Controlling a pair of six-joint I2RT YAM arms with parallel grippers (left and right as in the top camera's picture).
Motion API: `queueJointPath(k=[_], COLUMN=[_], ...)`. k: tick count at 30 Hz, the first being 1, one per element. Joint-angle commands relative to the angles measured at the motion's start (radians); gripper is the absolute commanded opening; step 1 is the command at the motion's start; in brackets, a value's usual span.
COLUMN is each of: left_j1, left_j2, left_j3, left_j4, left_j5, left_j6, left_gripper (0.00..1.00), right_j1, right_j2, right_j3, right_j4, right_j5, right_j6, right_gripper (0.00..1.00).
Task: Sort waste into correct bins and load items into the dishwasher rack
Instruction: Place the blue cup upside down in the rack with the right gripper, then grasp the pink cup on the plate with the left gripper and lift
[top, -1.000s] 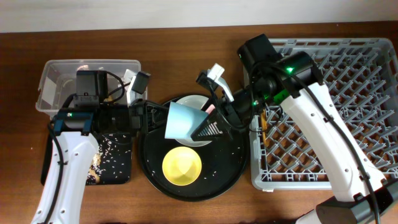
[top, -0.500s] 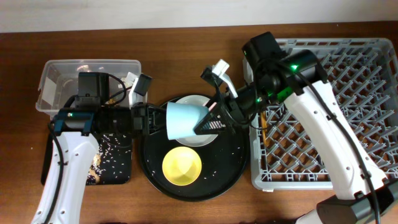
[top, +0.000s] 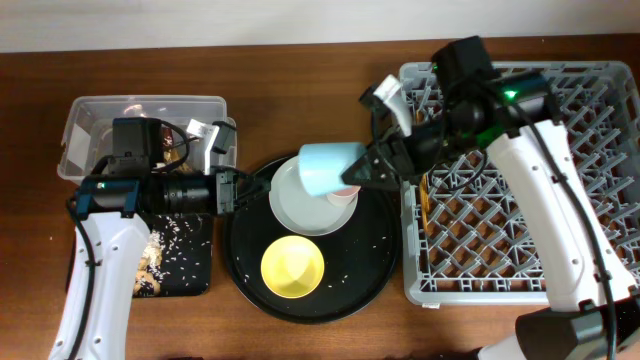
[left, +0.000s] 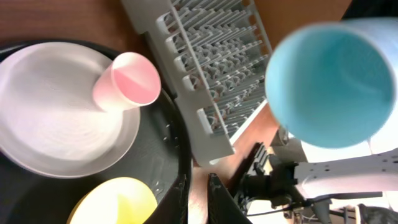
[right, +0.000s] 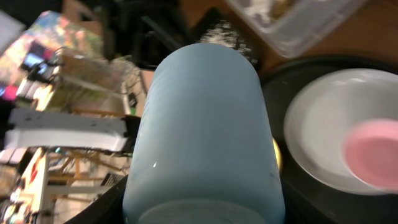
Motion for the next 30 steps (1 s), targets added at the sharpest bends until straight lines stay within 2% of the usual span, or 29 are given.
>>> queueJointPath(k=[1, 2, 3, 4, 5, 7, 9, 20, 21, 22, 23, 24, 25, 28, 30], left_j1=[0.004, 0.004, 0.004, 0.004, 0.004, 0.004, 0.004, 0.004, 0.004, 0.004, 0.004, 0.004, 0.004, 0.004, 0.004], left_j2=[-0.012, -0.012, -0.012, -0.012, -0.012, -0.012, -0.012, -0.011, -0.011, -0.011, -0.011, -0.011, -0.011, -0.011, -0.012], left_j3=[0.002, 0.002, 0.001, 0.001, -0.001, -0.01, -0.032, -0.039, -0.039, -0.039, -0.039, -0.039, -0.039, -0.039, -0.039], left_j4=[-0.027, -0.031, -0.037, -0.043, -0.045, -0.046, -0.046, -0.049, -0.049, -0.049, -0.049, -0.049, -0.049, -0.049, -0.043], left_j5=[-0.108, -0.118, -0.132, -0.132, -0.132, -0.148, -0.182, -0.181, -0.181, -0.181, -0.181, -0.181, -0.181, -0.18, -0.18], left_j6=[0.01, 0.009, 0.01, 0.01, 0.01, 0.01, 0.01, 0.01, 0.01, 0.01, 0.01, 0.01, 0.01, 0.006, -0.042], left_gripper=[0.12, 0.12, 0.12, 0.12, 0.13, 0.19, 0.19, 0.19, 0.19, 0.19, 0.19, 0.19, 0.19, 0.2, 0.2], right_j1=[-0.096, -0.122, -0.175, -0.199, -0.218, -0.238, -0.238, -0.239, -0.241, -0.244, -0.25, -0.251, -0.25, -0.251, -0.25], right_j2=[0.002, 0.002, 0.002, 0.002, 0.002, 0.002, 0.004, 0.278, 0.28, 0.28, 0.28, 0.28, 0.28, 0.28, 0.262], right_j3=[0.01, 0.01, 0.01, 0.01, 0.01, 0.01, 0.01, 0.006, 0.006, 0.006, 0.006, 0.006, 0.006, 0.006, 0.033], right_j4=[0.038, 0.053, 0.095, 0.115, 0.136, 0.175, 0.199, 0.253, 0.254, 0.254, 0.253, 0.251, 0.251, 0.25, 0.227], right_j5=[0.216, 0.294, 0.502, 0.607, 0.702, 0.894, 1.01, 1.055, 1.055, 1.055, 1.054, 1.054, 1.054, 1.054, 1.053], right_j6=[0.138, 0.187, 0.302, 0.351, 0.389, 0.444, 0.447, 0.447, 0.447, 0.447, 0.447, 0.447, 0.447, 0.447, 0.447], right_gripper=[0.53, 0.53, 0.53, 0.53, 0.53, 0.53, 0.54, 0.54, 0.62, 0.63, 0.68, 0.91, 0.98, 0.98, 0.98])
